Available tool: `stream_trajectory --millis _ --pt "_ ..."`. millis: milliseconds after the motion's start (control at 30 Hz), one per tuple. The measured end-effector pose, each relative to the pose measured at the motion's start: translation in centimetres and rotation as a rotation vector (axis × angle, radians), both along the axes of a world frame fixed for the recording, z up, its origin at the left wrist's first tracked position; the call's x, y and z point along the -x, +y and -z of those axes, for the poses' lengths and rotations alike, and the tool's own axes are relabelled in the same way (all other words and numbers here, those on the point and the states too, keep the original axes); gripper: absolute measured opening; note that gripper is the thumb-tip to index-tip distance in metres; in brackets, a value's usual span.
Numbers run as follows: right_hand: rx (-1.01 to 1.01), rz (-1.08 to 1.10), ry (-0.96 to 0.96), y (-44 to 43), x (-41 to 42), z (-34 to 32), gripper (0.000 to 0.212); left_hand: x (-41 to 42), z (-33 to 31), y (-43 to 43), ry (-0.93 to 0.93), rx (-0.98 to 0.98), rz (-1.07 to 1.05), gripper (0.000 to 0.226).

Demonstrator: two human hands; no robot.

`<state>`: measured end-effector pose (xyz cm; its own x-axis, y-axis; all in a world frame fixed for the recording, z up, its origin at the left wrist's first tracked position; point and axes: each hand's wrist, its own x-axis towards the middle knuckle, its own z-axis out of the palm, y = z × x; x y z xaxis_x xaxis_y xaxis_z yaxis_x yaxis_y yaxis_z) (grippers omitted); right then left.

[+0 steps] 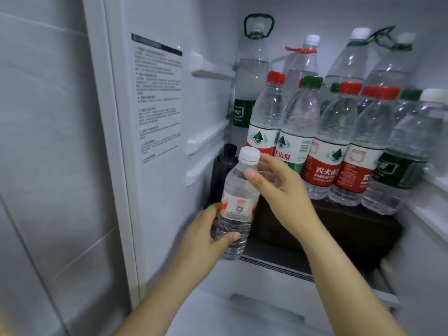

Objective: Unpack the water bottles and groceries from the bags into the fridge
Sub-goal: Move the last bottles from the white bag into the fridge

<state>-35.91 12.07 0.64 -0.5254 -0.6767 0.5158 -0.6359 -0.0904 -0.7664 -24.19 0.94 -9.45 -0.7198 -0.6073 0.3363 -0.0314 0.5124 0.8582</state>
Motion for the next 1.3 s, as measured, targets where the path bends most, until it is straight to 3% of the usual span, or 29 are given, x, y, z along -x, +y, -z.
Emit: stream_trajectory --millis 367,467,533,600,733,1300 --pt "-0.274 -0.003 0.076 -1.3 0.3 -0.6 0.053 -1.0 -0.5 -0.1 -0.099 0.247 -0.226 0.06" --pt "-0.321 0.024 0.168 -2.0 0.5 -0.8 0.067 -2.0 -0.3 0.7 -0.089 0.232 -0.234 0.059" --pt "-0.357 0.052 0.282 -2.2 0.6 -1.5 0.073 -2.7 -0.3 1.2 -0.057 0.226 -0.238 0.048" --pt "-0.374 0.035 0.357 -2.4 0.7 -2.5 0.07 -3.1 -0.5 1.4 -0.047 0.211 -0.237 0.034" --pt "-0.389 -0.034 0.324 -3.0 1.0 -3.3 0.065 -2.7 -1.0 1.7 -0.052 0.134 -0.132 0.017" --pt "-0.306 0.085 0.364 -6.1 1.3 -1.9 0.061 0.5 0.1 -0.6 -0.099 0.224 -0.225 0.019"
